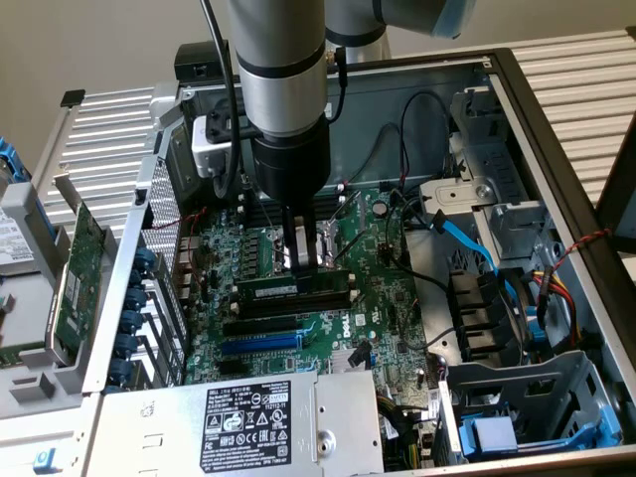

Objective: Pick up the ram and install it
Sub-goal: 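Insert the ram into the slot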

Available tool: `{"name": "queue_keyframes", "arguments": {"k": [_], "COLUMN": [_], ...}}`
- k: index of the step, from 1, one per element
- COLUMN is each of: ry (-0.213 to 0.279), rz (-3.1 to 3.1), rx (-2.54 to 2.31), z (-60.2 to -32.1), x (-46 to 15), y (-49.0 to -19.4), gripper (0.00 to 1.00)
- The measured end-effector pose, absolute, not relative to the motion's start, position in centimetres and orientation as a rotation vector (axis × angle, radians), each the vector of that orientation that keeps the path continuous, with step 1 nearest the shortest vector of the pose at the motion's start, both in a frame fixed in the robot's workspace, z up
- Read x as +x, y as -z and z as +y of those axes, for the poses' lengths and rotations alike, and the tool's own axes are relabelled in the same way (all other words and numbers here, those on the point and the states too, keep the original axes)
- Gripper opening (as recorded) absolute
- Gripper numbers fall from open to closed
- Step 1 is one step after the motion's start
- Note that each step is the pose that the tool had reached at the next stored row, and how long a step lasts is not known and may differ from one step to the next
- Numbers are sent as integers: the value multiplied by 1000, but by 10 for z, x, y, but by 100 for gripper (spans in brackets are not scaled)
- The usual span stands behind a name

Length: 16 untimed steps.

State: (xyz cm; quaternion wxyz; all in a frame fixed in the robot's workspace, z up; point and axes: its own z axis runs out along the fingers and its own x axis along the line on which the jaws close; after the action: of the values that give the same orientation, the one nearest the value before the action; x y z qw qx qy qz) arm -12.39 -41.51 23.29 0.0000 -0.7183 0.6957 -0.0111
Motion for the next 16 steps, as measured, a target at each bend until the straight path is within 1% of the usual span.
{"name": "queue_keyframes", "arguments": {"k": [8, 16], "ry": [48, 50], "rz": [2179, 2180], "rx": [-2250, -2248], "z": [-415, -416], "x": [-125, -125], "y": [-232, -231], "gripper": [14, 14]}}
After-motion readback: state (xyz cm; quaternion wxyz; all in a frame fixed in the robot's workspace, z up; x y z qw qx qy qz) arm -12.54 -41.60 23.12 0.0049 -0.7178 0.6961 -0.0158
